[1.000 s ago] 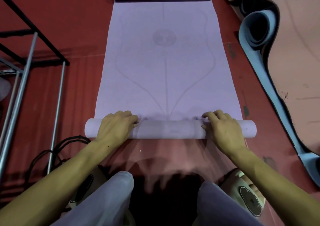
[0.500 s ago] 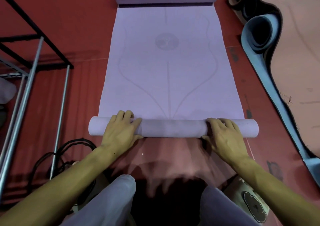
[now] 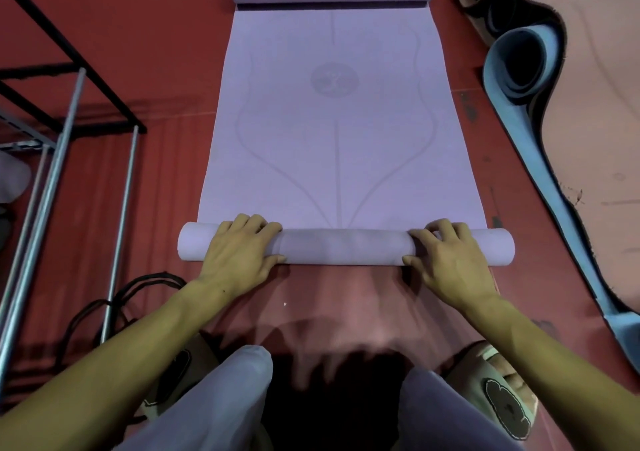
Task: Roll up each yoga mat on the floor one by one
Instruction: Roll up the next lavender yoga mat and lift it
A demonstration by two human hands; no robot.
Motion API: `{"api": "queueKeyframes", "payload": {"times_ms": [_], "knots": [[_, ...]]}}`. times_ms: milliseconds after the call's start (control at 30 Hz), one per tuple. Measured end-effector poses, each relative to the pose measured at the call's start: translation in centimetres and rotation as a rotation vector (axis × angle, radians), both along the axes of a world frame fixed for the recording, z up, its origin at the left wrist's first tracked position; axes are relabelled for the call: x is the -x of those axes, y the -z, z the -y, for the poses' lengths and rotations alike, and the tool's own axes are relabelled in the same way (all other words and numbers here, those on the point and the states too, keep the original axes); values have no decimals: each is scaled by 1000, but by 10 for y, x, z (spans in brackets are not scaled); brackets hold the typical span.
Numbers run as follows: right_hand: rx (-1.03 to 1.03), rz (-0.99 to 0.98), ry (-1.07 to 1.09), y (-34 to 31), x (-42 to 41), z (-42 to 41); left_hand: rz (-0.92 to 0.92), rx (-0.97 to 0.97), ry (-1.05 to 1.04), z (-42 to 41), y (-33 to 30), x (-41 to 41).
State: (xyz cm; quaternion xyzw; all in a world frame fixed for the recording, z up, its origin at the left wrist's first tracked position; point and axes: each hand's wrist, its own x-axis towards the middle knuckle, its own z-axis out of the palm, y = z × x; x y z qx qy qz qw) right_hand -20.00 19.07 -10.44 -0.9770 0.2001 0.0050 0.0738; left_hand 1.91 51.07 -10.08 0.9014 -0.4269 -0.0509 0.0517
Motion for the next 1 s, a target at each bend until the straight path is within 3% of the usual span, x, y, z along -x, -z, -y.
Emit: {"api": "queueKeyframes", "payload": {"times_ms": [300,600,1000], "knots": [[144,-34,-135,21,7,2,2,-76,26,-10,13,-7],[74,-57,-170,12,1,18,-200,-107,80,-11,2,-32],[-76,-469,-239,-4,19,13,-549,-319,81,-26,-6,-21]]}}
